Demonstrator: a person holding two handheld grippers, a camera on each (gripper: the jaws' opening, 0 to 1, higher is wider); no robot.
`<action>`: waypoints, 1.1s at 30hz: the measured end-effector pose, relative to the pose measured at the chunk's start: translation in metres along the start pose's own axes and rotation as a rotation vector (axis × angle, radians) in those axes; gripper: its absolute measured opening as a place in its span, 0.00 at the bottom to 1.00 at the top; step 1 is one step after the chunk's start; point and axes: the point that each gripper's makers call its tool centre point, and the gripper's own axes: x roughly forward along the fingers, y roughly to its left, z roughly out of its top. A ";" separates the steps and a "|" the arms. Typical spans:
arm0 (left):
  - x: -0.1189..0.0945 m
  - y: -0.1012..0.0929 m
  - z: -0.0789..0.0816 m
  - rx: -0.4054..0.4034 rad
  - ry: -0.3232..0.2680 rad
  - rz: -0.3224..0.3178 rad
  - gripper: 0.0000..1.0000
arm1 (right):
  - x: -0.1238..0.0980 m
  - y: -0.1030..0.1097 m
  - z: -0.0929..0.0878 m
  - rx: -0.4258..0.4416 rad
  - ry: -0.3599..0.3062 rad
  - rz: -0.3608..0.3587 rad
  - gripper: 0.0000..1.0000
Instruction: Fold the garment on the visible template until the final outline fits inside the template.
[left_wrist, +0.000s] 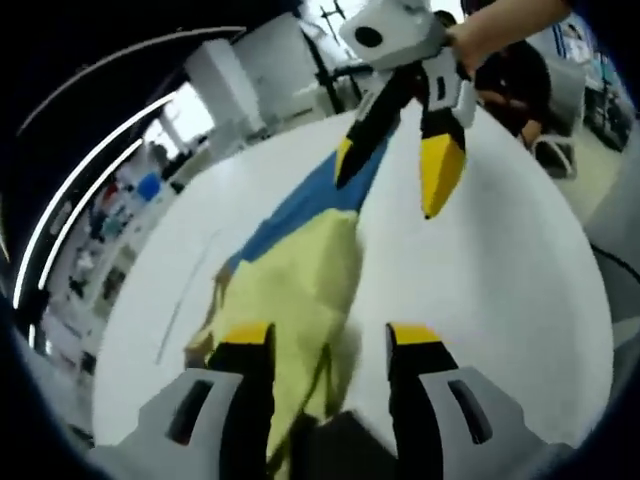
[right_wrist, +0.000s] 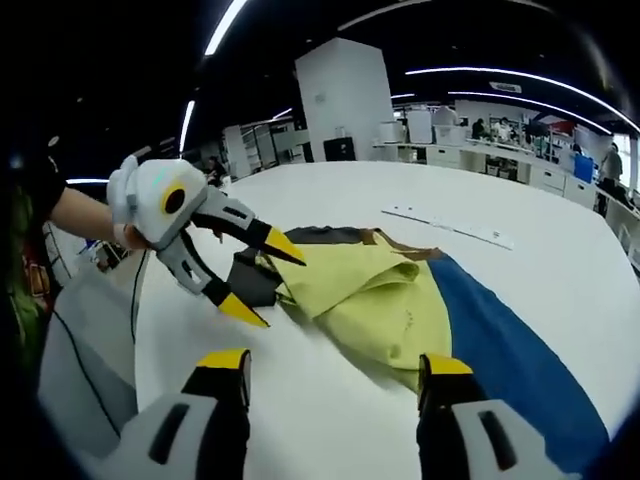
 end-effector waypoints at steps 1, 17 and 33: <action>0.002 0.000 0.001 0.013 0.004 0.005 0.37 | 0.000 0.000 -0.001 0.003 -0.001 -0.001 0.67; 0.025 -0.009 -0.002 0.306 0.076 -0.006 0.22 | -0.004 -0.008 -0.009 0.048 -0.023 -0.014 0.62; 0.031 -0.005 -0.005 0.341 0.099 0.001 0.03 | -0.004 -0.007 -0.014 0.079 -0.038 -0.024 0.57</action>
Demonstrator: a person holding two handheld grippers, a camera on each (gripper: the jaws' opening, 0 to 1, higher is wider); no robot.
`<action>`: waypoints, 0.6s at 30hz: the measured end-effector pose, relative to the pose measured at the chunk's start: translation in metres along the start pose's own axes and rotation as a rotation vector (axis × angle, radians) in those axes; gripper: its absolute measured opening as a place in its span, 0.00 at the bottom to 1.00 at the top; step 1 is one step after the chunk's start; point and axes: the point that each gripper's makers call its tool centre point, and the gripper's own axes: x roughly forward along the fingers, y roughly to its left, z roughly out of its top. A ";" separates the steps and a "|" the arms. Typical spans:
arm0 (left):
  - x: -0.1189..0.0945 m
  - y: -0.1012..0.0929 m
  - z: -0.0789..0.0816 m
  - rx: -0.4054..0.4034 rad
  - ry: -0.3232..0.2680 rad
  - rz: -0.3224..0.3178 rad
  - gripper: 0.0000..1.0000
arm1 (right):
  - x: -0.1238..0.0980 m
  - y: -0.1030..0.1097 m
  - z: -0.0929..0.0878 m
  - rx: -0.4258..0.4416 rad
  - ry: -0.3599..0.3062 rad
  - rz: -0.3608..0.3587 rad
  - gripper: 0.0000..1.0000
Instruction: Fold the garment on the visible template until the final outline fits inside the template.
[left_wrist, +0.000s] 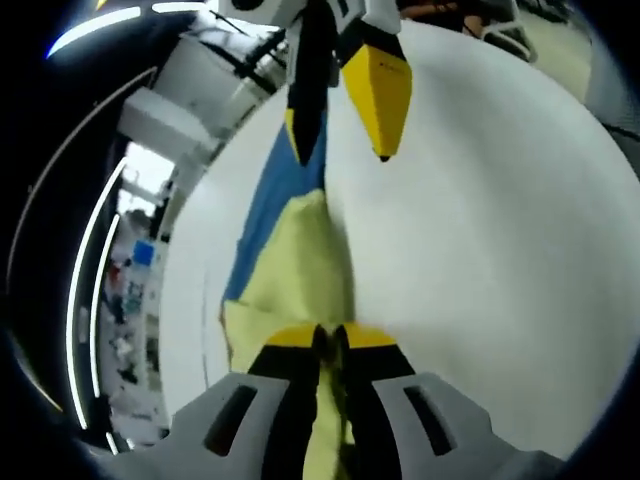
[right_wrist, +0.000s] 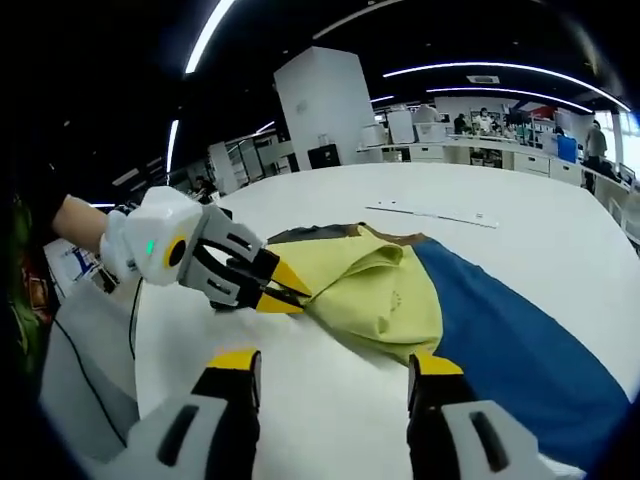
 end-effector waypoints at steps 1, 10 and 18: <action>0.000 0.000 0.000 -0.005 0.002 0.001 0.01 | 0.000 0.001 0.000 -0.002 0.000 0.001 0.57; -0.014 0.015 -0.002 -0.205 -0.055 0.025 0.00 | 0.003 0.007 0.001 -0.005 -0.001 0.013 0.55; -0.047 0.057 -0.026 -0.613 -0.154 0.087 0.00 | 0.014 0.020 0.004 -0.006 0.000 0.038 0.53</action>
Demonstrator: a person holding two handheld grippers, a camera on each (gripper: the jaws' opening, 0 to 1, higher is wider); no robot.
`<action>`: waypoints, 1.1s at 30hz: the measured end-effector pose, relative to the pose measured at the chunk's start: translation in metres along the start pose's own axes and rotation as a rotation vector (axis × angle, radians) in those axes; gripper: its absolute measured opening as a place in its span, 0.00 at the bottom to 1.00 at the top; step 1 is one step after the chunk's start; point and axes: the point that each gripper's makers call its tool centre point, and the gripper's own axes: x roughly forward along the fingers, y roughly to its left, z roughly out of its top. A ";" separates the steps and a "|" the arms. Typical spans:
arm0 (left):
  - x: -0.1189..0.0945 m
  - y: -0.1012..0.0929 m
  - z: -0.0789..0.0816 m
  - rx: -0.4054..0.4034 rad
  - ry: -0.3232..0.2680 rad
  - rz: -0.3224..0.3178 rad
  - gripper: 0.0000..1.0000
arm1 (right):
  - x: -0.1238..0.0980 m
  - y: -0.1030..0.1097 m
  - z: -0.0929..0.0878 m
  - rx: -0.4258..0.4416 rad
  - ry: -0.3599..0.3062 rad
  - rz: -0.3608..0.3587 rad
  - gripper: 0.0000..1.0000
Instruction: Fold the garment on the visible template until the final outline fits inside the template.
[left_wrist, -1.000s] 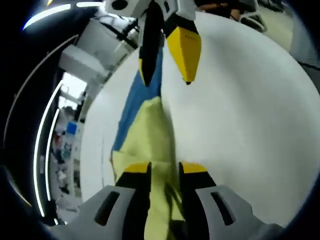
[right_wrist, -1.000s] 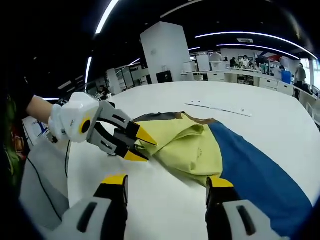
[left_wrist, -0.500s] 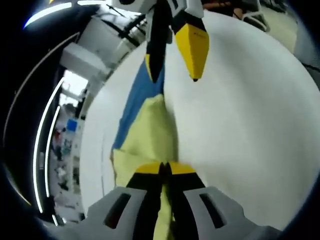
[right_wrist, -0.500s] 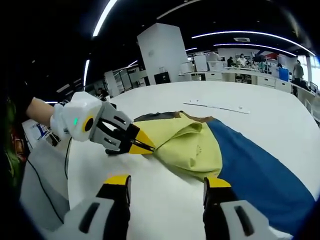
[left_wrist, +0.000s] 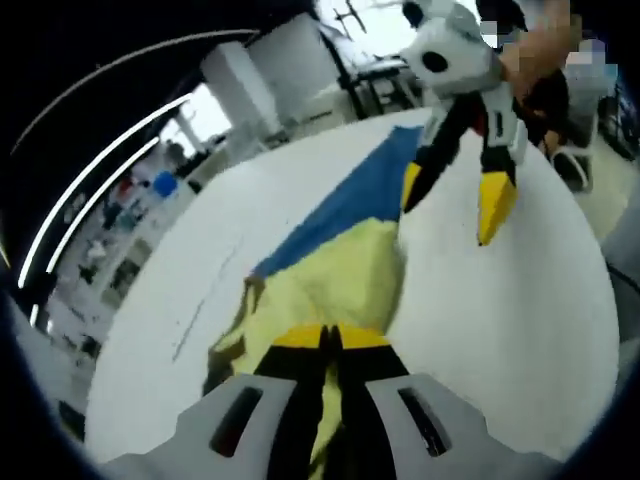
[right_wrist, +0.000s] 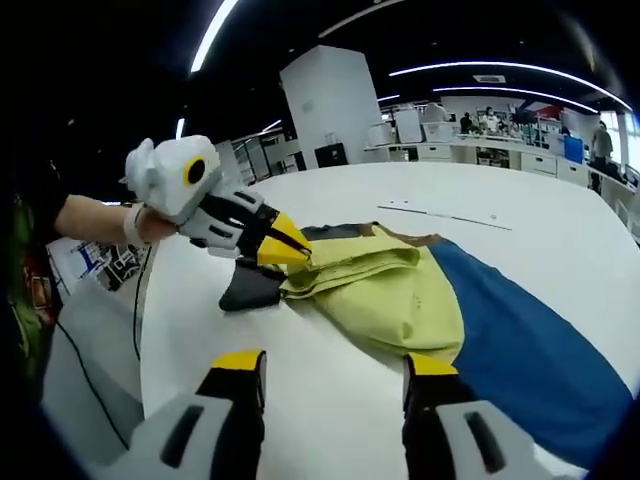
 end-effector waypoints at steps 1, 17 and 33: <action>-0.003 0.007 -0.001 -0.035 -0.005 0.012 0.00 | 0.001 0.001 0.000 0.001 -0.001 0.002 0.52; -0.041 0.048 -0.018 -0.120 -0.008 0.107 0.00 | 0.068 0.039 0.003 0.145 0.009 0.045 0.38; -0.050 0.053 -0.020 -0.141 -0.022 0.126 0.00 | 0.113 0.050 0.009 0.310 -0.009 0.023 0.32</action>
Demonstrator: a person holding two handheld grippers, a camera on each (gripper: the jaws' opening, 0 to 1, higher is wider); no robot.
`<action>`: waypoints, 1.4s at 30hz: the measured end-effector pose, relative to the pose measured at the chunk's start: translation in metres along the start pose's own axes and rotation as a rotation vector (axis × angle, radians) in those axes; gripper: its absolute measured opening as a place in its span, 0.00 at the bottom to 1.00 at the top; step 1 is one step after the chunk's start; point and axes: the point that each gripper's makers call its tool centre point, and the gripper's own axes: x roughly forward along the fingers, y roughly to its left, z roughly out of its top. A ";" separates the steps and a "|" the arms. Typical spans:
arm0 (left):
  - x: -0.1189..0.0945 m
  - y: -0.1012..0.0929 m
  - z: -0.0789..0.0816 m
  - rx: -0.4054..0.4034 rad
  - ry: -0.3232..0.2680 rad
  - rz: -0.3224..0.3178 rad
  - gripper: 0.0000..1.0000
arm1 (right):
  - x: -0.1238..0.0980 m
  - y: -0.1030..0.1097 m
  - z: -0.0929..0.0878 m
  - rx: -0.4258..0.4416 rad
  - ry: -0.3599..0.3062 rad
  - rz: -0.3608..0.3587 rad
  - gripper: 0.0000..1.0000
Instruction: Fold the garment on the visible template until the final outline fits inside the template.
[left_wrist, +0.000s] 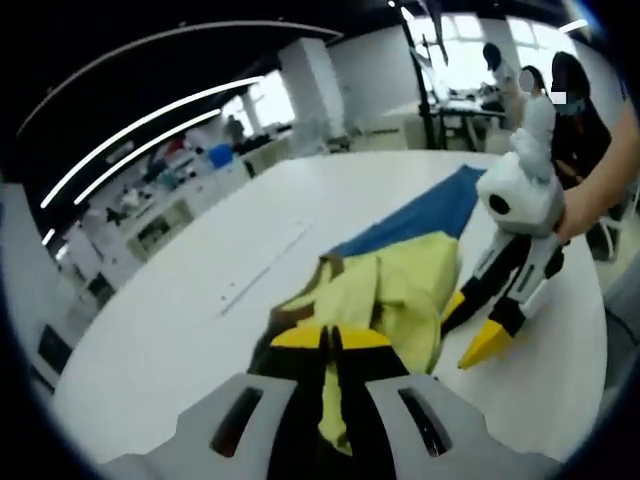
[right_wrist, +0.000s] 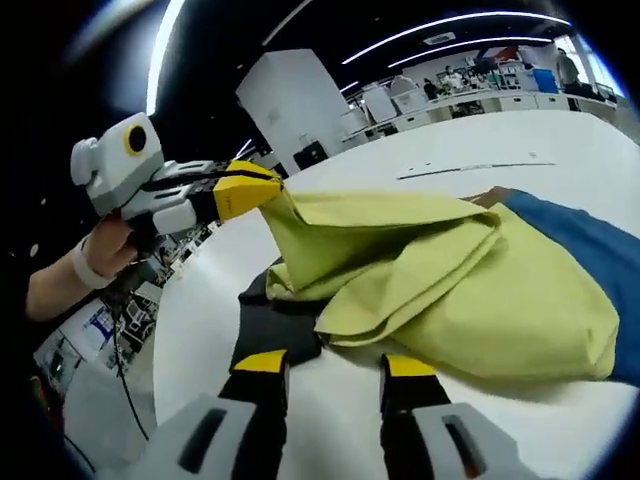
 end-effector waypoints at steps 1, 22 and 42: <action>0.000 0.000 0.000 0.000 -0.001 0.000 0.00 | 0.002 0.001 0.002 0.004 -0.011 0.000 0.31; -0.005 0.006 -0.005 -0.006 0.001 0.010 0.00 | 0.029 -0.002 0.012 0.230 -0.140 -0.124 0.07; -0.027 -0.001 0.000 -0.057 -0.037 0.012 0.00 | -0.030 0.000 0.025 0.032 -0.085 -0.116 0.00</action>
